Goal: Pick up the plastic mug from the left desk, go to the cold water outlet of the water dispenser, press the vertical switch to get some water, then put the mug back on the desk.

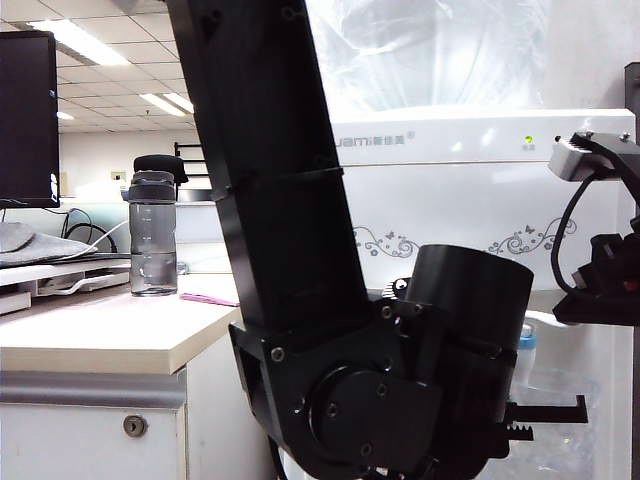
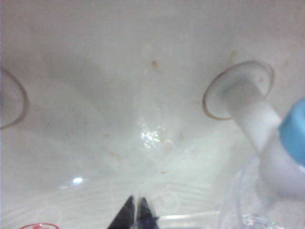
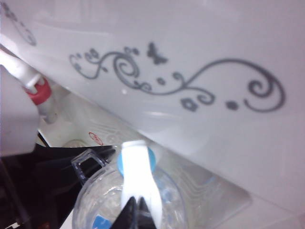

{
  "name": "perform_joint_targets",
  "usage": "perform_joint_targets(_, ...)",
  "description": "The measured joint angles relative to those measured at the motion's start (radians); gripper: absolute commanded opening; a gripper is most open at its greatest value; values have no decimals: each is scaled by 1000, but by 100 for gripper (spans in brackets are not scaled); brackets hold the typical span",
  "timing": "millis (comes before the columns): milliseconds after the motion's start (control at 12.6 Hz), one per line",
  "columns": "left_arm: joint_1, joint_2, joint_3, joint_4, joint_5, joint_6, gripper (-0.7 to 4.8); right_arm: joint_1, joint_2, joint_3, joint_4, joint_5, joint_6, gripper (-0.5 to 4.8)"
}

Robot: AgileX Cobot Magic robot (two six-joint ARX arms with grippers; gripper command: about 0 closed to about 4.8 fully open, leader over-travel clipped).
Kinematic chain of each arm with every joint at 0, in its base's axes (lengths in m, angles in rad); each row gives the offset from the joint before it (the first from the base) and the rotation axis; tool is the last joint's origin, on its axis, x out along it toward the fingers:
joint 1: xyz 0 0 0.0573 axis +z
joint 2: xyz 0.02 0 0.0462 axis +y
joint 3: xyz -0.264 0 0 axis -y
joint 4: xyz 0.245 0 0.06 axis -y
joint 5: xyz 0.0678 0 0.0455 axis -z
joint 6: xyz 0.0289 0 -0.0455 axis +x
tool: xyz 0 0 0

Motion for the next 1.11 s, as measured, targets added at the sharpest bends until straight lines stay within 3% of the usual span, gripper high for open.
perform_joint_targets(1107, 0, 0, 0, 0, 0, 0, -5, 0, 25, -2, -32, 12, 0, -1)
